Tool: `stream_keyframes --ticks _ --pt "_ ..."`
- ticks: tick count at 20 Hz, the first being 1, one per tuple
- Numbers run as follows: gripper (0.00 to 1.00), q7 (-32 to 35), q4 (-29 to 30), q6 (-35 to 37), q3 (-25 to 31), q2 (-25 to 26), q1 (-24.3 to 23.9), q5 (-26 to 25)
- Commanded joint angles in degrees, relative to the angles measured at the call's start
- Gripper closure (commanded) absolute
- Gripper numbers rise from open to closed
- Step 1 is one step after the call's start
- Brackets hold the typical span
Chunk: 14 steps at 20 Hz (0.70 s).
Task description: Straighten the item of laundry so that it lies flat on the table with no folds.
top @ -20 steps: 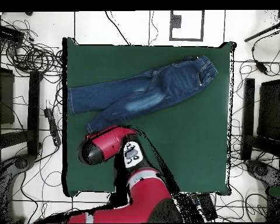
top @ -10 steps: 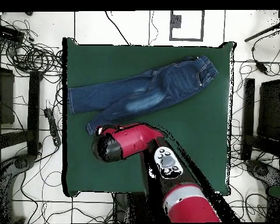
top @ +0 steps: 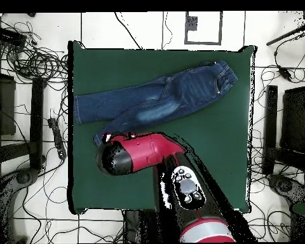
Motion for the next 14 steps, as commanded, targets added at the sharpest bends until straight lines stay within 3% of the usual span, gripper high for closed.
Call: stream_keyframes --ticks 1,14 --pt "0.0 10.5 0.5 3.8 -2.3 2.5 6.7 4.2" --pt "0.0 12.2 -5.9 4.1 -9.4 9.4 14.9 9.8"
